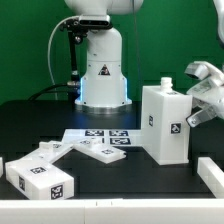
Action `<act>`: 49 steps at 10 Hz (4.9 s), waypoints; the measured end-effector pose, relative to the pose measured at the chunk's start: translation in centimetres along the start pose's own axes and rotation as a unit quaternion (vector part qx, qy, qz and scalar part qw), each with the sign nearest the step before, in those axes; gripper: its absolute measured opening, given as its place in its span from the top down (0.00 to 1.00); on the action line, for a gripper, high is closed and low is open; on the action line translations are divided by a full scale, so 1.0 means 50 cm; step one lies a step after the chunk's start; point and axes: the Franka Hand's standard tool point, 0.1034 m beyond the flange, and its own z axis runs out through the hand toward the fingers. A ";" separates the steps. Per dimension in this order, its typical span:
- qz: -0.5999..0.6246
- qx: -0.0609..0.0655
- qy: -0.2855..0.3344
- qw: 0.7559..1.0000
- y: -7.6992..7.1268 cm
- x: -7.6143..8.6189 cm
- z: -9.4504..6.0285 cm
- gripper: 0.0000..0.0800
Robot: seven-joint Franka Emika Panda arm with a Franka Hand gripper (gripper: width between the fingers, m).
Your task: Assemble cabinet
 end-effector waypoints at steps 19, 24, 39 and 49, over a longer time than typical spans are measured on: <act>0.033 0.075 -0.004 0.997 0.036 -0.126 0.035 0.96; 0.115 0.068 0.170 0.976 0.050 -0.230 0.046 0.96; 0.275 0.142 0.505 0.806 0.126 -0.298 0.155 0.96; 0.510 0.286 0.453 0.673 0.105 -0.265 0.185 0.96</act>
Offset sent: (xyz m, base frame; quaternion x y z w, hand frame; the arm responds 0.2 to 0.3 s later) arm 0.0133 -0.0281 0.0200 -0.0048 -0.0228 -0.0326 0.9992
